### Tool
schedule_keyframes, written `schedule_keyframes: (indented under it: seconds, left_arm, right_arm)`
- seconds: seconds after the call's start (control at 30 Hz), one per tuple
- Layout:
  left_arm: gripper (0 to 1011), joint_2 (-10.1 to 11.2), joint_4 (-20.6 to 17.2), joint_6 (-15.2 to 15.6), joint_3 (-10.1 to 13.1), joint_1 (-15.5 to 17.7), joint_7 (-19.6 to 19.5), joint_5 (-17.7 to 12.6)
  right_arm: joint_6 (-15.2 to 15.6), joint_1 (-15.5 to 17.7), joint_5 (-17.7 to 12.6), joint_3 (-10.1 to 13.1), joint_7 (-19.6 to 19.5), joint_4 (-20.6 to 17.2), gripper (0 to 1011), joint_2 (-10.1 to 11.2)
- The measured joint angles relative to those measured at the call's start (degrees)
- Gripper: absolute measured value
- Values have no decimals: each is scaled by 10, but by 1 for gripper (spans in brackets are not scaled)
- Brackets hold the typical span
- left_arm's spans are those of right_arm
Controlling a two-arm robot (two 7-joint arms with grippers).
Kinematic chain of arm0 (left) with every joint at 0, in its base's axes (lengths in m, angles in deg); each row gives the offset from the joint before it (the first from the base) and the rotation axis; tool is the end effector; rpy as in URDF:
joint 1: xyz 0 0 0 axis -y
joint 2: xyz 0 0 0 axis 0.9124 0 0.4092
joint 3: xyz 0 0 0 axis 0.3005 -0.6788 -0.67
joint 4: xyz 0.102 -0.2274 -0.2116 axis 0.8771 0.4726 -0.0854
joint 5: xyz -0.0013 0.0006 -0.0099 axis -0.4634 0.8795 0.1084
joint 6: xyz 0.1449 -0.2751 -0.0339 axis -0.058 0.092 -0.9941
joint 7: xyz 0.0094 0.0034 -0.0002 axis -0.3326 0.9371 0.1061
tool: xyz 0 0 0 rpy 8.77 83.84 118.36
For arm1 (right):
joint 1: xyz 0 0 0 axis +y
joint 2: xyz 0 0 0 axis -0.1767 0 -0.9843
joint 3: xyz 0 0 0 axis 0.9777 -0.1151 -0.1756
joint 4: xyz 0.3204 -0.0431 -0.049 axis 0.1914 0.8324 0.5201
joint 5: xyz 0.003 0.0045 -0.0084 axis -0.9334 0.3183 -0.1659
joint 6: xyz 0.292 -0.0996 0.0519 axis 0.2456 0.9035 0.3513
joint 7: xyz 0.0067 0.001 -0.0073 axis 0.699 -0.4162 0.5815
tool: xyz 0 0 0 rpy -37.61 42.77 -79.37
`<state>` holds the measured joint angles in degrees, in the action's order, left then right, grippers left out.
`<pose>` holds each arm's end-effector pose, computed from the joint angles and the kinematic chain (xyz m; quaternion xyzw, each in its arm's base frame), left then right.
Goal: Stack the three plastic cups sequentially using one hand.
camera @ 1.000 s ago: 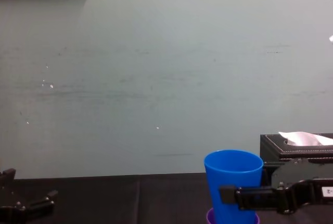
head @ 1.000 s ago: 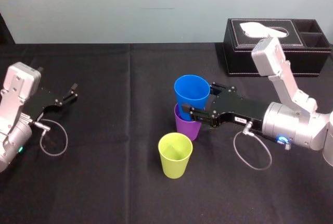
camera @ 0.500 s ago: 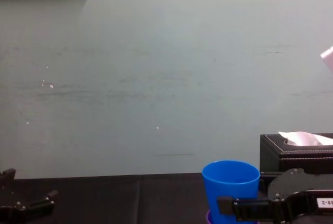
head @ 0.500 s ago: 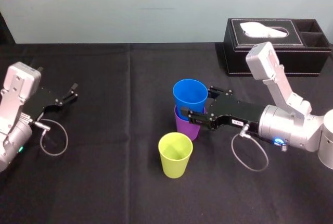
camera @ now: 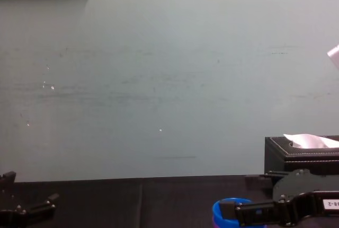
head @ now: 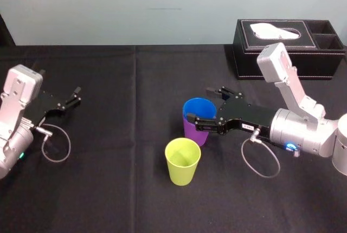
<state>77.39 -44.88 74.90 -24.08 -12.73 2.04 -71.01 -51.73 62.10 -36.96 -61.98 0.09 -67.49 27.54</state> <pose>0.3677 0.1026 -0.3327 0.1415 -0.1323 0.5799 0.7913 0.3892 -0.0546 -0.2620 -0.1305 -0.0089 -0.3075 0.9425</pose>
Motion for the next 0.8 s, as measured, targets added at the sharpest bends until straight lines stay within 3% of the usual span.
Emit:
schedule_keyframes:
  seconds: [0.1,0.63,0.8]
  left_arm:
    - [1011,0,0,0,0,0,0,0]
    - [1012,0,0,0,0,0,0,0]
    - [1011,0,0,0,0,0,0,0]
  right_arm:
    - [0,0,0,0,0,0,1003,0]
    - [1,0,-1,1,-1,-1,1002,1]
    - [-5,15,1,12,-3,-26,1003,17]
